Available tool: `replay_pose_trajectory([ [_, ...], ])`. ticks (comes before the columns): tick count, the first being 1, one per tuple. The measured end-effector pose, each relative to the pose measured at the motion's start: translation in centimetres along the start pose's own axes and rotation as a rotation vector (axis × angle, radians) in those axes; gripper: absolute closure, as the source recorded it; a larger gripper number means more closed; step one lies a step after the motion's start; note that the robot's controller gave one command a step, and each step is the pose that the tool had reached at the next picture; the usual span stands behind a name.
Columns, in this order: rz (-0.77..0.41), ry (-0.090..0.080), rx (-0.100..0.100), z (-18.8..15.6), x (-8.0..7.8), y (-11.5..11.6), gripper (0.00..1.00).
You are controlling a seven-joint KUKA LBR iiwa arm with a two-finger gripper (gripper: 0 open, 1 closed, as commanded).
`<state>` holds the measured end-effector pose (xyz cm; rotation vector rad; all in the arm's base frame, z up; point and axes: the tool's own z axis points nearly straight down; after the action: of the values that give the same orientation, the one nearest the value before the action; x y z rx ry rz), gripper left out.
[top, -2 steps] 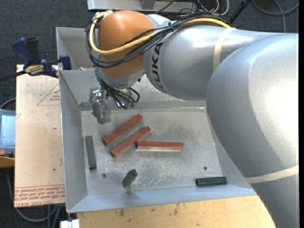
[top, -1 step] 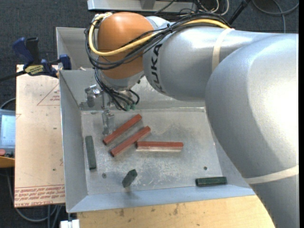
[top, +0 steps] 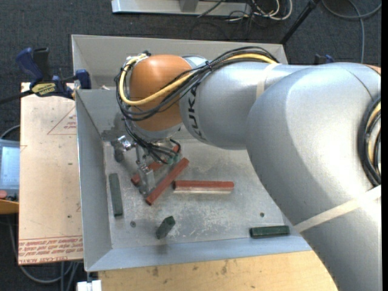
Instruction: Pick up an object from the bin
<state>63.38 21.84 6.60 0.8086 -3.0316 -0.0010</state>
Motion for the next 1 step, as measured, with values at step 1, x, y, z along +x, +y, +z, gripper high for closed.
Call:
replay_pose_trajectory([
  [1,0.001,-0.008,0.000,-0.49,-0.25,0.01,1.00],
])
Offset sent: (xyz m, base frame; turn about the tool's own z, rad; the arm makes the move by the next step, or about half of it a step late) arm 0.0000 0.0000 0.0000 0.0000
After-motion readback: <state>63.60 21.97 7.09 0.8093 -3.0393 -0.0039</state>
